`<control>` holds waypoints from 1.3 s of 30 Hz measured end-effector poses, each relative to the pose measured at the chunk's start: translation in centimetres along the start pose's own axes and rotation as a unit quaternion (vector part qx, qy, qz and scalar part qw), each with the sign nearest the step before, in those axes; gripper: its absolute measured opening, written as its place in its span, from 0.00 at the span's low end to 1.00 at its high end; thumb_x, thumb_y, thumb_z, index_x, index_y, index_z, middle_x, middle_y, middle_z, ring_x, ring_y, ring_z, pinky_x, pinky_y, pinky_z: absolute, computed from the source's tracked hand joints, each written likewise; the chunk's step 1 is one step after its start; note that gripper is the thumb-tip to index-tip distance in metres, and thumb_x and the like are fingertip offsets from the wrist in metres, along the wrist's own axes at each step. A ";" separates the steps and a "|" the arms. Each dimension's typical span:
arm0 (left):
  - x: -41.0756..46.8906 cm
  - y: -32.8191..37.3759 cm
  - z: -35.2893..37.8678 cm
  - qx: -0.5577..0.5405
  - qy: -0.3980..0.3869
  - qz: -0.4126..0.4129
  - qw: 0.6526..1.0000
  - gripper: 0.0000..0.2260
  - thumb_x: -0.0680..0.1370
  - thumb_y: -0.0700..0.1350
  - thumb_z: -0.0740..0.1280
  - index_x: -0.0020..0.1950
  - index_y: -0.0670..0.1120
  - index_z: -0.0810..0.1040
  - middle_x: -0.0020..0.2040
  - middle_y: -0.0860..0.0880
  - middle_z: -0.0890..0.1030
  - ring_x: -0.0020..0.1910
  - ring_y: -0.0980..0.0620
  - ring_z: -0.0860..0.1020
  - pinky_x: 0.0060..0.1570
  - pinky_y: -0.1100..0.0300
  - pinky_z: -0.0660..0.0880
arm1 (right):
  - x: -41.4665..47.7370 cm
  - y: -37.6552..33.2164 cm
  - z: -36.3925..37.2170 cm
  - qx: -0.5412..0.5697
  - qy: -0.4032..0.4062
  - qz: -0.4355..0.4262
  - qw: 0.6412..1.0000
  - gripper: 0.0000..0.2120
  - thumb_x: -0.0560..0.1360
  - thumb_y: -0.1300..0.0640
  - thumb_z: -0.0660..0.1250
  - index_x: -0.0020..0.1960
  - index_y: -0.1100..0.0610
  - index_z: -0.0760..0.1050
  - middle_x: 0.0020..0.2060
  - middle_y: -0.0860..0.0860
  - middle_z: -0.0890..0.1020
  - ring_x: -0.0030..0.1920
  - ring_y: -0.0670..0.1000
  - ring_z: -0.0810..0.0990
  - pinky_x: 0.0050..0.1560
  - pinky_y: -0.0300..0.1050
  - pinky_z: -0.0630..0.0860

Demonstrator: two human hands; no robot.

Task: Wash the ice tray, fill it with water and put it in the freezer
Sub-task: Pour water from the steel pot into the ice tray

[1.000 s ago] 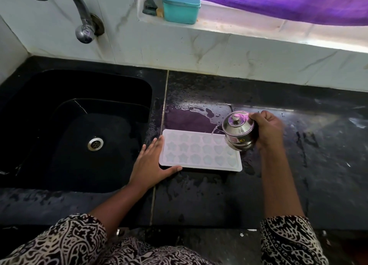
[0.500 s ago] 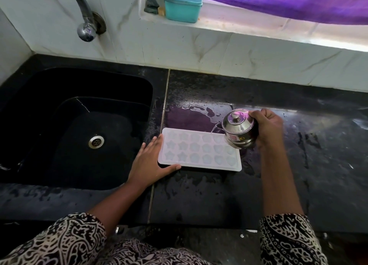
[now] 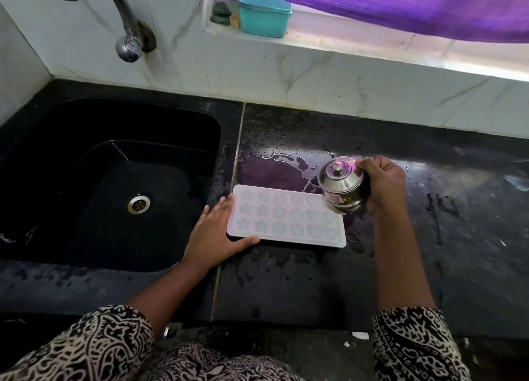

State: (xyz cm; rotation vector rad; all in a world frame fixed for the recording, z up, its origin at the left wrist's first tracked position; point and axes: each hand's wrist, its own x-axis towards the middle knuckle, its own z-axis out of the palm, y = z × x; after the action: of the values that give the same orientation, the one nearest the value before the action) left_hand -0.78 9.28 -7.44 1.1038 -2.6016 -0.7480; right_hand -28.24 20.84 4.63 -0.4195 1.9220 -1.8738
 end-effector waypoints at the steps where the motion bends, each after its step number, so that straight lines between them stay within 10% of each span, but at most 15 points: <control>1: 0.0 0.0 0.0 0.000 0.000 0.000 1.000 0.53 0.63 0.78 0.55 0.80 0.49 0.50 0.79 0.53 0.56 0.77 0.58 0.51 0.75 0.56 0.45 | 0.0 0.0 0.0 -0.001 -0.002 0.000 1.000 0.15 0.70 0.65 0.68 0.29 0.54 0.67 0.25 0.48 0.74 0.26 0.45 0.72 0.29 0.38 0.71; 20: 0.0 0.0 0.0 0.003 0.003 0.002 1.000 0.56 0.61 0.82 0.49 0.79 0.49 0.49 0.79 0.53 0.56 0.77 0.58 0.51 0.75 0.56 0.45 | 0.2 -0.5 -0.5 0.129 0.013 0.027 0.991 0.15 0.71 0.68 0.63 0.28 0.56 0.69 0.21 0.46 0.74 0.24 0.44 0.70 0.28 0.34 0.69; 39: 0.0 -0.2 0.2 0.008 0.002 0.000 1.000 0.53 0.63 0.79 0.55 0.80 0.49 0.49 0.79 0.54 0.56 0.77 0.59 0.51 0.75 0.57 0.44 | 0.8 0.3 -2.7 -0.010 0.044 -0.010 0.999 0.14 0.68 0.66 0.68 0.29 0.55 0.67 0.22 0.46 0.74 0.26 0.46 0.70 0.28 0.37 0.70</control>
State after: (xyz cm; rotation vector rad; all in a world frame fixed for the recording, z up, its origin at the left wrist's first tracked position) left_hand -0.77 9.25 -7.73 1.1095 -2.6092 -0.7262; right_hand -30.25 22.78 4.24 -0.3689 2.0030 -1.9159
